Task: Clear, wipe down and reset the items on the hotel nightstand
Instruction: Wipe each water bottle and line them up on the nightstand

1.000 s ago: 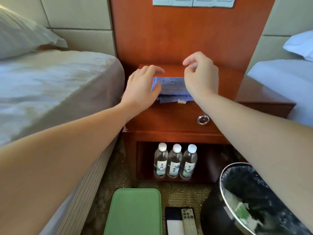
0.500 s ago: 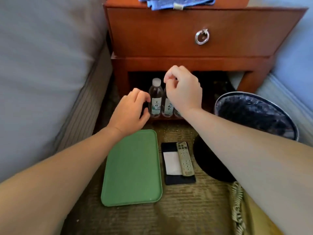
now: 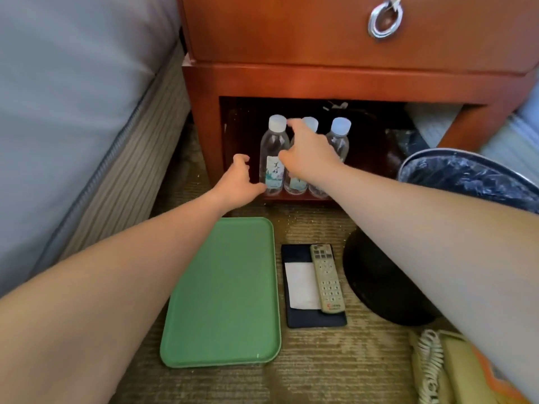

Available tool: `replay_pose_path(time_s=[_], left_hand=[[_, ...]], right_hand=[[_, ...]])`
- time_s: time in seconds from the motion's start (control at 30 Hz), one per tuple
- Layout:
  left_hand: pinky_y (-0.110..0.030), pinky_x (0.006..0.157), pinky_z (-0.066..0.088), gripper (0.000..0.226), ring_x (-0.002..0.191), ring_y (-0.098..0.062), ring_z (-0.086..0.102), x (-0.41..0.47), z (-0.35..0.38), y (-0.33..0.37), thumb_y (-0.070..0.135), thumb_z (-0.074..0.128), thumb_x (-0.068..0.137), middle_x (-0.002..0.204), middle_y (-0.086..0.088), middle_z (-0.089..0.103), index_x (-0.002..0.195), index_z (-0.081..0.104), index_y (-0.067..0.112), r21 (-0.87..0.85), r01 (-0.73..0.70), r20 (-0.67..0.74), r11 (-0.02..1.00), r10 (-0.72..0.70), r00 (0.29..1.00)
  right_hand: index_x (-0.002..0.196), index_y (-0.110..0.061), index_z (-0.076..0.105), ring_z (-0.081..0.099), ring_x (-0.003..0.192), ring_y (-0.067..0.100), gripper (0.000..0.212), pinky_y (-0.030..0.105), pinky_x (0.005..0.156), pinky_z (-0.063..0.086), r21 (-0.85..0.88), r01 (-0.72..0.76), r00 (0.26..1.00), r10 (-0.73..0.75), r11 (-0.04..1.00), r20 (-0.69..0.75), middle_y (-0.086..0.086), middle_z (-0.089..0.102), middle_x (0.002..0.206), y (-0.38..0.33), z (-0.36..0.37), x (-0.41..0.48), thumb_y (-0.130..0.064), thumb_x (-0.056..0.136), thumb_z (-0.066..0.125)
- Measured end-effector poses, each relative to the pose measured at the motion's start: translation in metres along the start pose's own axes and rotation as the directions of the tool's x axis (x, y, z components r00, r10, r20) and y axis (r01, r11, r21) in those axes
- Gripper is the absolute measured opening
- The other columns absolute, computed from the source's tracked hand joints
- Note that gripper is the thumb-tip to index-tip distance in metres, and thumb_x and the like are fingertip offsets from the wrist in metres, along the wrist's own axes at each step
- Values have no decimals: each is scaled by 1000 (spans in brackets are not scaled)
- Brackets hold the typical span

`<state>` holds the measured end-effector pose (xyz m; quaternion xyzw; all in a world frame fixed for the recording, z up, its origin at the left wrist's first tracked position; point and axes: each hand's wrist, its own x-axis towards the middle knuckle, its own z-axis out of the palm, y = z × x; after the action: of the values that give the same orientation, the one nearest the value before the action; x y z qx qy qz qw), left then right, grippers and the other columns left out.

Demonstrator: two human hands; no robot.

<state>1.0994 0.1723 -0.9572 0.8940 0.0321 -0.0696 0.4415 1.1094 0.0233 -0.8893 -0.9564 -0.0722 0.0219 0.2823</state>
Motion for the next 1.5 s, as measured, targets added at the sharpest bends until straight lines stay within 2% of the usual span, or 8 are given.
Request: replay_pose_path(time_s=[0.2,0.43,0.57,0.8,1.03,1.2,1.33,1.5], left_hand=[[-38,108,40,91,140,-27,36,53,12,-5,13,72,87,154,-10,30,152,9,10,-167,18,26,986,-14,1000],[-38,94,49,57,110,-17,55,57,31,-14,22,78,81,115,6,57,128,46,16,-185,-135,-112,973,116,987],[-10,83,47,57,103,1,60,31,31,-24,21,80,80,111,18,62,128,50,19,-281,-240,-209,929,185,960],[-19,88,49,51,106,-1,62,-30,6,-22,32,82,74,110,16,67,119,56,34,-251,-433,-377,866,325,867],[-14,70,49,30,81,1,63,-65,-38,45,34,69,74,88,19,64,99,53,30,-333,-636,-499,696,442,745],[-19,73,49,28,79,-3,60,-68,-78,112,35,65,73,85,11,63,98,57,26,-473,-724,-606,502,412,681],[-34,71,52,46,78,-13,64,-66,-109,155,38,68,69,87,1,68,110,63,15,-689,-613,-530,386,308,790],[-26,65,53,60,73,-8,64,-63,-148,196,42,63,74,89,1,67,127,59,15,-889,-316,-291,332,122,949]], right_hand=[[149,-19,25,68,85,31,62,49,75,58,83,-28,1000,28,996,3,7,68,100,10,14,42,-23,92,50],[121,-26,49,68,73,21,31,47,70,58,290,30,984,23,957,-178,0,71,79,19,41,43,-29,91,57],[115,-34,51,66,65,12,31,43,69,57,293,171,969,-106,941,-225,-5,67,68,20,47,18,-33,88,66],[118,-31,58,62,58,6,37,41,65,55,264,398,912,-348,878,-216,-7,65,59,-10,14,-20,-38,85,70],[108,-20,66,60,47,12,31,32,58,52,275,653,745,-533,706,-400,-4,60,50,-68,-73,-33,-39,85,71],[107,-13,66,63,83,3,29,18,72,46,-103,759,421,-606,642,-674,-8,66,86,-105,-158,3,-36,91,61],[131,-34,53,47,129,17,83,29,99,39,-345,421,861,-489,839,-139,-11,54,133,-108,-209,50,-84,64,57],[135,-47,49,47,129,20,68,42,103,42,-431,418,901,-426,800,83,-14,55,138,-91,-226,61,-64,72,67]])
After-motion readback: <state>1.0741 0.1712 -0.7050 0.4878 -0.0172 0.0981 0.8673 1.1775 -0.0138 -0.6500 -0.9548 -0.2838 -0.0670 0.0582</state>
